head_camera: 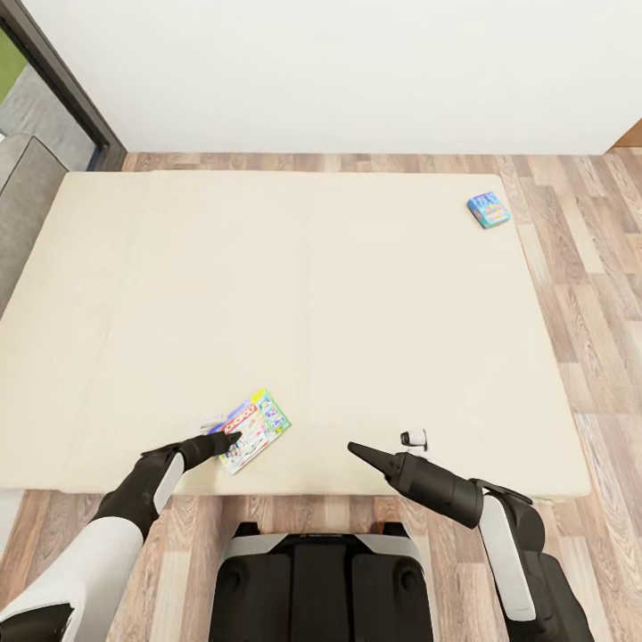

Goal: Put all the toys in the child's room - the three board games (two on the bed and one on the table), the two jigsaw puzzles on the table, and the tennis ball on the table - inside the toy box on the table in the child's room.

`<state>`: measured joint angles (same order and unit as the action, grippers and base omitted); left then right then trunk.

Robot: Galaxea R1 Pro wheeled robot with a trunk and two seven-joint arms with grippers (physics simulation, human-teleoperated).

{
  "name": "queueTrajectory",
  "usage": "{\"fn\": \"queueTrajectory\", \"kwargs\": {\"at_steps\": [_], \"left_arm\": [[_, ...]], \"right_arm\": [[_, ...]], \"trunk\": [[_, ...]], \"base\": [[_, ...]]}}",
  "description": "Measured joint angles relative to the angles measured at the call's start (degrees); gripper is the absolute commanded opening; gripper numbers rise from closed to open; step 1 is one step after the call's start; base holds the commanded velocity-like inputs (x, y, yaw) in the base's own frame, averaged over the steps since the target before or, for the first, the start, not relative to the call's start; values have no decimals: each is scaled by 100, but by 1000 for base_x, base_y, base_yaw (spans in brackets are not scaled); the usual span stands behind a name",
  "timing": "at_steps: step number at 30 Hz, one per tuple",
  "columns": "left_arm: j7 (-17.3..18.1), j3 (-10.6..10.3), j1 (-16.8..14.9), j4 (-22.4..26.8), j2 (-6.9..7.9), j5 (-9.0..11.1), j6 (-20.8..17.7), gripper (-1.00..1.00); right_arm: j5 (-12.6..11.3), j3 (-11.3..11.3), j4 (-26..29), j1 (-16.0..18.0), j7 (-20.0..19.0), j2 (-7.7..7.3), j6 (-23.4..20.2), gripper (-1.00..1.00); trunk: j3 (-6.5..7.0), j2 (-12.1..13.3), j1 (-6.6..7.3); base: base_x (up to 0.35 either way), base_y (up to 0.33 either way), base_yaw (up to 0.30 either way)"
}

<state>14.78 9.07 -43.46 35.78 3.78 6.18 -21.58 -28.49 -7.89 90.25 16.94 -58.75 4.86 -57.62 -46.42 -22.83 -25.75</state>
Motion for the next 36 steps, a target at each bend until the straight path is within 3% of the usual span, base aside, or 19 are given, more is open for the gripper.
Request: {"fn": "queueTrajectory", "kwargs": {"at_steps": [18,36], "left_arm": [[22,8,0,36,-33,-1,3,100],[22,9,1,36,-34,-1,6,100]], "right_arm": [[2,-4,0,0,-3,1,17,100],[10,22,0,0,-3,0,18,100]], "trunk": [[-6,0,0],[-6,0,0]], "base": [[0,-4,0],[0,-88,0]]}}
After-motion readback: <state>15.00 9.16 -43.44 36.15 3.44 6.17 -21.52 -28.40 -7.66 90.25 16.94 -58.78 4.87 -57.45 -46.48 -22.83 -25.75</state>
